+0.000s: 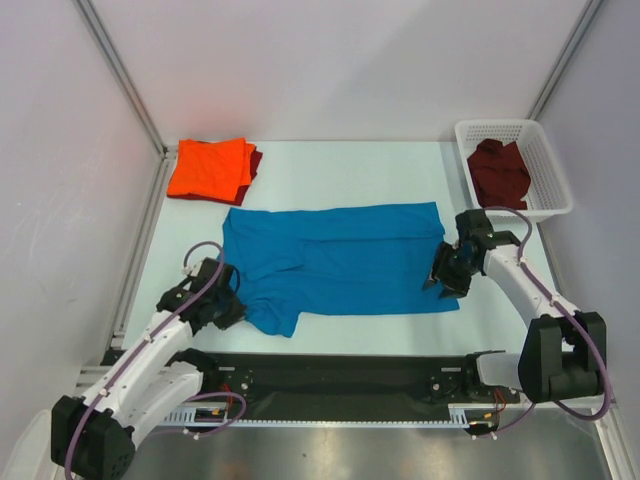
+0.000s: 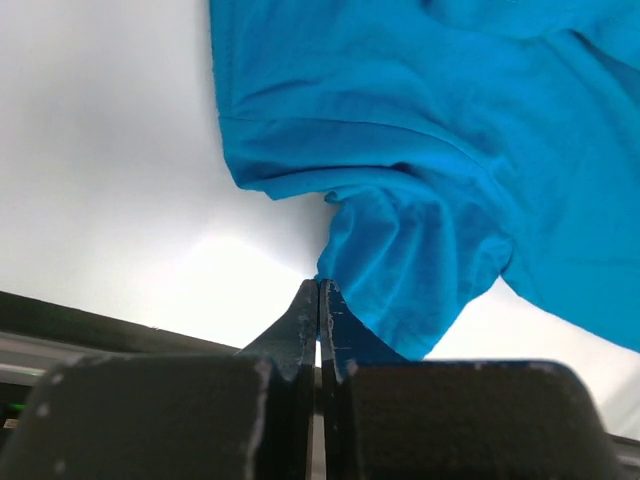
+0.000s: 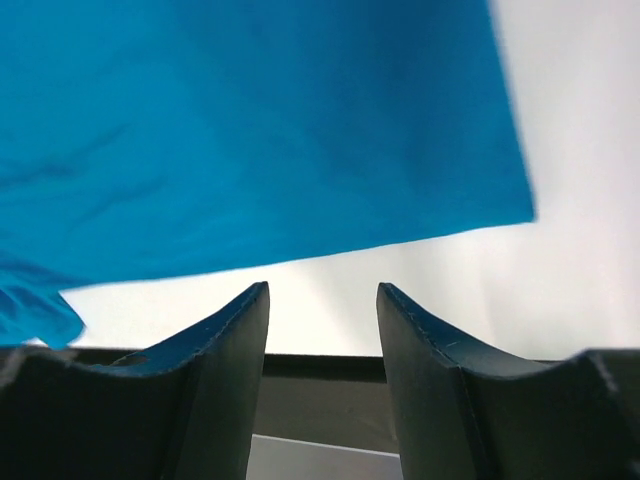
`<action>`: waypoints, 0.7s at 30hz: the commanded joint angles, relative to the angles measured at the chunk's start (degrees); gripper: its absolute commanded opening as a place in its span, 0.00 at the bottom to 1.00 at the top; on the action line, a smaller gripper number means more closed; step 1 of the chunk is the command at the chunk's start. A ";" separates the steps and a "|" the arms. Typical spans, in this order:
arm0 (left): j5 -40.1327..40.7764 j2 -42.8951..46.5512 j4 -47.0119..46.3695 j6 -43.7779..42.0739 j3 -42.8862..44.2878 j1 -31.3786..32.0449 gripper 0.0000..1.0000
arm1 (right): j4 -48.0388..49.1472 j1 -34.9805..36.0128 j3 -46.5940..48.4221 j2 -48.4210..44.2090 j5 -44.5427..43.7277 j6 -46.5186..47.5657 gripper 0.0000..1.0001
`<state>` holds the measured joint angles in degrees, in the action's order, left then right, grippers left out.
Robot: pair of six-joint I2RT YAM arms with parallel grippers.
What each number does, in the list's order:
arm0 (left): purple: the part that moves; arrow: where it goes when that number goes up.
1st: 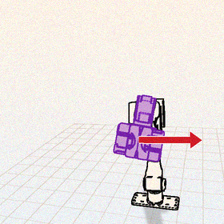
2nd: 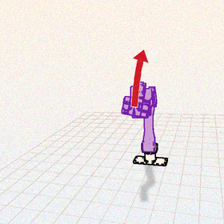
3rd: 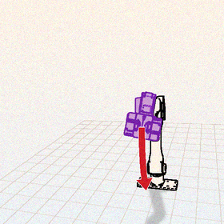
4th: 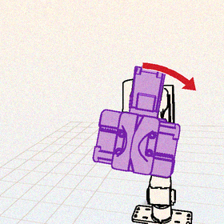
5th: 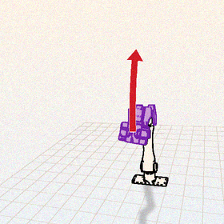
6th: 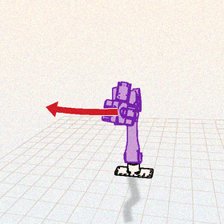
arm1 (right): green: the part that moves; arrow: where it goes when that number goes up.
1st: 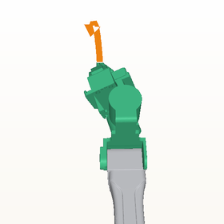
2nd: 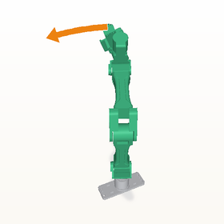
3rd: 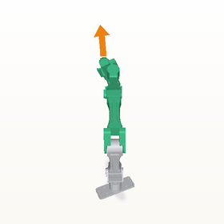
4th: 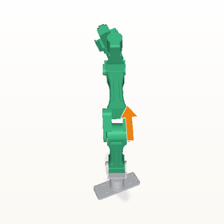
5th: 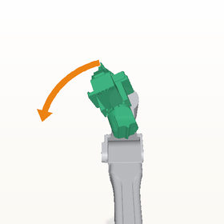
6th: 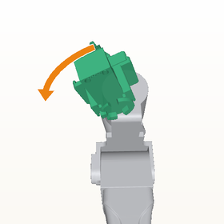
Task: Fold and stack the t-shirts
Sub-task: Fold the tshirt
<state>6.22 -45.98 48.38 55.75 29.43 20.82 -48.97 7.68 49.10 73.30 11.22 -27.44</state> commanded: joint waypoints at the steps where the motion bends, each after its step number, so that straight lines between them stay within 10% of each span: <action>1: 0.37 0.54 0.13 -4.06 2.56 0.54 0.00 | 1.15 -4.77 -1.46 0.27 0.91 -2.70 0.53; 21: -1.74 1.06 3.03 -9.34 7.39 0.45 0.00 | 2.21 -21.04 -6.56 4.57 1.34 -2.96 0.45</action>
<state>4.12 -44.99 50.87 47.90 33.69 21.06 -47.70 -12.67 43.44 77.34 10.90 -28.88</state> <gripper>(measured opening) 0.008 0.457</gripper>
